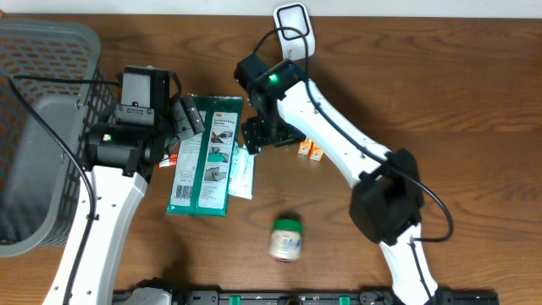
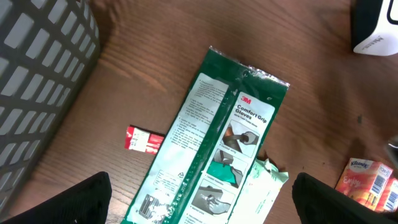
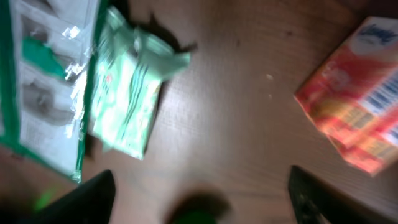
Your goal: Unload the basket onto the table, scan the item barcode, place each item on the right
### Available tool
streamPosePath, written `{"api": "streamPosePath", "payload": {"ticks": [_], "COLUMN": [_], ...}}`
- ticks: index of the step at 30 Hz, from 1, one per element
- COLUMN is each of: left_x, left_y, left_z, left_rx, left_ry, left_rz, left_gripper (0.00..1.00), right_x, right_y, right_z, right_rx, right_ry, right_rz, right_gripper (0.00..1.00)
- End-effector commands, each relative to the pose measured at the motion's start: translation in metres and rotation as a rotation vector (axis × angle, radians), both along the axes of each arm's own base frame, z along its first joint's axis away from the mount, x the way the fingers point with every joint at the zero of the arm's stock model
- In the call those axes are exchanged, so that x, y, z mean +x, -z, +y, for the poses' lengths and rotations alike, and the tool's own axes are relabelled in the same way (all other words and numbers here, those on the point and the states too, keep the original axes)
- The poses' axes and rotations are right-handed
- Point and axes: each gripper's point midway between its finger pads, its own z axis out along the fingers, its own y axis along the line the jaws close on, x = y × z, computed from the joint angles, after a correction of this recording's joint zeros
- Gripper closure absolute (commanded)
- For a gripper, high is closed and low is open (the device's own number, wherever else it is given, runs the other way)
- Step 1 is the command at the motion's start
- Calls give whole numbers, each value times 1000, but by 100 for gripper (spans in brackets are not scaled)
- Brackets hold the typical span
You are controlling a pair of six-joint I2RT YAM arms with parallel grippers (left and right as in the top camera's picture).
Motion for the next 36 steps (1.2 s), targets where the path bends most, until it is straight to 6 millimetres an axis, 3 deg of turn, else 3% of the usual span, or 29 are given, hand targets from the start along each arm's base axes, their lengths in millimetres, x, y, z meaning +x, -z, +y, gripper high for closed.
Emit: {"api": "streamPosePath", "payload": {"ticks": [1,8,22,29,31,36], "left_x": [2,2,2,2,2,2], "left_y": [-6,-6,-6,-6,-6,-6], "left_z": [3,3,3,3,3,3], "left_rx": [18,18,18,18,18,18], "left_ry": [3,3,3,3,3,3], "left_rz": [-16,-16,-16,-16,-16,-16], "left_gripper": [7,7,7,7,7,7], "right_x": [1,-5,-48,-86,-99,-130], "right_y": [-50,-56,-40,-13,-5,11], "right_z": [-7,-23,3,15,12,-6], "right_rx": [68,46,2,-58,-88,-185], "right_ry": [-15,6,-100,-191,-210,-240], "right_rz": [-73,-39,19,76,108,207], "right_gripper": [1,3,5,6,12,9]}}
